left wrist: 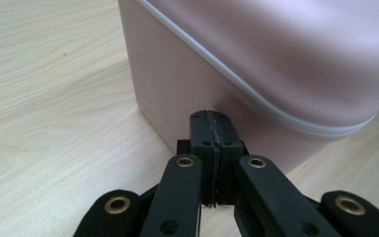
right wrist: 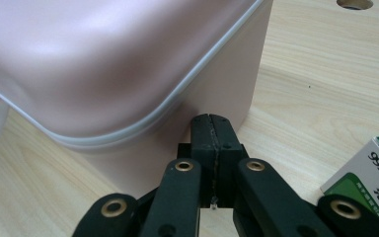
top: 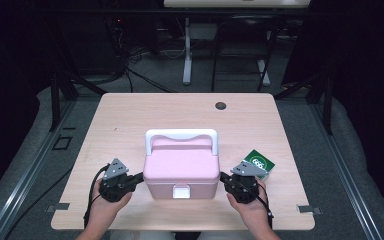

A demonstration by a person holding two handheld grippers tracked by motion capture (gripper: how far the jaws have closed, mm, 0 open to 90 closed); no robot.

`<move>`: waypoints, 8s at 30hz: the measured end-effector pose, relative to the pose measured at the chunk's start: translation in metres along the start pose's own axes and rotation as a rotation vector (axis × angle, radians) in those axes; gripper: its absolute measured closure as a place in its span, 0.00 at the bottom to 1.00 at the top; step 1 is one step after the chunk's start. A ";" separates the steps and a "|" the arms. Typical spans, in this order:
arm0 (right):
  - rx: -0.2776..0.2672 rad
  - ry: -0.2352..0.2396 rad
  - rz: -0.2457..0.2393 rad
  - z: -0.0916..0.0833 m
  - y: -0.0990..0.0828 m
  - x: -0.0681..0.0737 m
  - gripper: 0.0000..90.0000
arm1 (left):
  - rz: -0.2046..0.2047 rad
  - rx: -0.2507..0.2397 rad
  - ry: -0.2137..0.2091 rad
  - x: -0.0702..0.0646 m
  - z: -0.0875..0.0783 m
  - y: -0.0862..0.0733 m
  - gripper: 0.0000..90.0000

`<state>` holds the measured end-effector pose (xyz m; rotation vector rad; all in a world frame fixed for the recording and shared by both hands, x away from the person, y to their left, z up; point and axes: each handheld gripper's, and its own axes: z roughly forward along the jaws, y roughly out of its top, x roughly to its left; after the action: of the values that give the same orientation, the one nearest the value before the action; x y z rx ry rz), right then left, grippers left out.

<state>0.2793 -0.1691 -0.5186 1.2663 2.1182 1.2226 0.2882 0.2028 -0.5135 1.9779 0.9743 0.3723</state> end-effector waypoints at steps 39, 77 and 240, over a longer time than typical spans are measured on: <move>-0.068 0.218 0.017 -0.016 0.074 -0.038 0.62 | 0.002 -0.057 -0.059 0.031 -0.019 0.084 0.58; -0.115 0.187 -0.099 -0.012 0.069 -0.012 0.82 | 0.059 -0.060 -0.068 0.012 -0.012 0.077 0.82; 0.049 0.266 -0.155 -0.007 0.034 0.025 1.00 | 0.080 0.008 -0.093 0.024 -0.022 0.152 1.00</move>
<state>0.2789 -0.1437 -0.4836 0.9813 2.3956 1.3406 0.3658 0.1868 -0.3800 2.0269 0.8412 0.3188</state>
